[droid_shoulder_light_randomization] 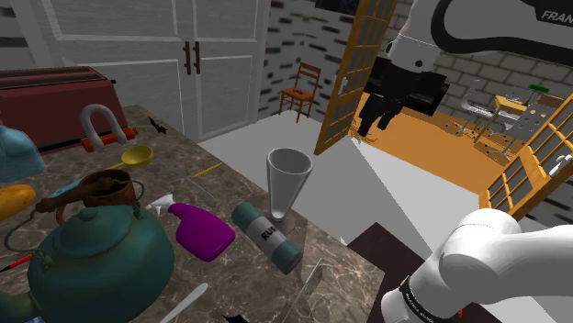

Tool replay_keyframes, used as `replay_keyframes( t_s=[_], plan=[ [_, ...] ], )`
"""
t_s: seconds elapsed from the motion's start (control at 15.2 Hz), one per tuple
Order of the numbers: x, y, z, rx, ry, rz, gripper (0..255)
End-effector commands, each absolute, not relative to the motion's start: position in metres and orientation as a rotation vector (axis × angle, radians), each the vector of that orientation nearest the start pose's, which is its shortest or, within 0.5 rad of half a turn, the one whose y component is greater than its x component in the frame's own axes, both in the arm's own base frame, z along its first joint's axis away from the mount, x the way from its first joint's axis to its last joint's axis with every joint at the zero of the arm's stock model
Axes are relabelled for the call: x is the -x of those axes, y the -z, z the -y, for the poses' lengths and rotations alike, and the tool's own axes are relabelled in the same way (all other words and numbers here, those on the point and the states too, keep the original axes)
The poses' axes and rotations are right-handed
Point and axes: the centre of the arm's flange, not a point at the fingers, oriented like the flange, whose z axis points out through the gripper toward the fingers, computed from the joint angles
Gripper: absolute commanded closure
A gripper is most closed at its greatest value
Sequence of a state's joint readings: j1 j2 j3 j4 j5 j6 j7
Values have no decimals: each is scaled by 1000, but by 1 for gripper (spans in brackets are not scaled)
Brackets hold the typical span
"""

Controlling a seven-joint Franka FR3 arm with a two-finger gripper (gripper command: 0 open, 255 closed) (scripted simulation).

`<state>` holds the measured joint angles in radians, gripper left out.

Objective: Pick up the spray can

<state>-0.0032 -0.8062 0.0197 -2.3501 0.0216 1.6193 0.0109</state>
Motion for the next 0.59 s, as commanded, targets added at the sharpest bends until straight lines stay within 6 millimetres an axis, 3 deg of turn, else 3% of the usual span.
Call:
replay_keyframes(
  t_s=[0.0,0.53],
  plan=[
    [-306,-604,-9,3131,118,0,0],
    [-324,-535,-81,3083,82,54,0]
  ],
)
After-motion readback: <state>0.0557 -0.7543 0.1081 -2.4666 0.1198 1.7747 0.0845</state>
